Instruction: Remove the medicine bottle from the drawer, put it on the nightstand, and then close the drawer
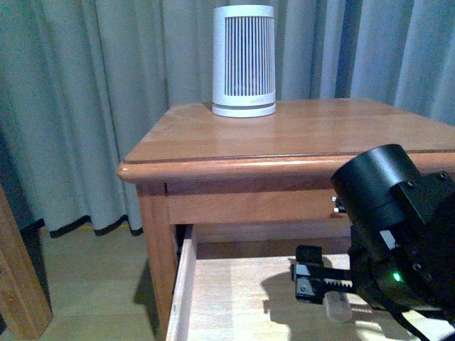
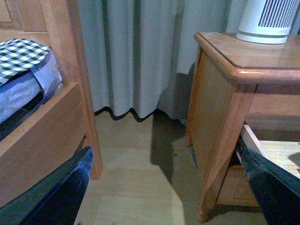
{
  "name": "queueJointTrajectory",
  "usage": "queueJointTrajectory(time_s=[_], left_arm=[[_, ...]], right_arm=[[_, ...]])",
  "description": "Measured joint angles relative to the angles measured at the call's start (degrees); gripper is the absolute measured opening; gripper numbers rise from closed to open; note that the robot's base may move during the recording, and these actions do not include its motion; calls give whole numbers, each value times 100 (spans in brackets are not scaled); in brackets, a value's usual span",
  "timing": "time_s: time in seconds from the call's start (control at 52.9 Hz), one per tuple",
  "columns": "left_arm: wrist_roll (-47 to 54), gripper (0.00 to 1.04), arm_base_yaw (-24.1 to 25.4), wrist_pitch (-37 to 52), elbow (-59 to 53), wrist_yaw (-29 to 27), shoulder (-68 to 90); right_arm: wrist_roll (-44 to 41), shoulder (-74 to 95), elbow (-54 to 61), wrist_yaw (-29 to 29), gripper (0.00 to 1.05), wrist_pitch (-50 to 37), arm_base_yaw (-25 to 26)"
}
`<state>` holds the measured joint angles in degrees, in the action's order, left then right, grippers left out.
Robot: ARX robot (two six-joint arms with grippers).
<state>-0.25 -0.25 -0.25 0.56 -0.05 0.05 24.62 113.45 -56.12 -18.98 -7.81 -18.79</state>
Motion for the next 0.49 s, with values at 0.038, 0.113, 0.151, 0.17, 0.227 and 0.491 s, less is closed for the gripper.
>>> queueJointTrajectory(time_s=[0.038,0.113,0.151,0.17,0.227,0.491], left_arm=[[0,98,0,0,0,0,0],[0,98,0,0,0,0,0],[0,98,0,0,0,0,0],[0,98,0,0,0,0,0],[0,98,0,0,0,0,0],[0,98,0,0,0,0,0]], right_arm=[[0,46,-83,0,98,50,0],[0,177,-245,7,98,138,-9],[2,227,-293,20,98,181,-13],[2,264,-317,22,98,205,-17],[2,328,-350,35,98,238,-28],[13,553,-369,48,83,260,-92]])
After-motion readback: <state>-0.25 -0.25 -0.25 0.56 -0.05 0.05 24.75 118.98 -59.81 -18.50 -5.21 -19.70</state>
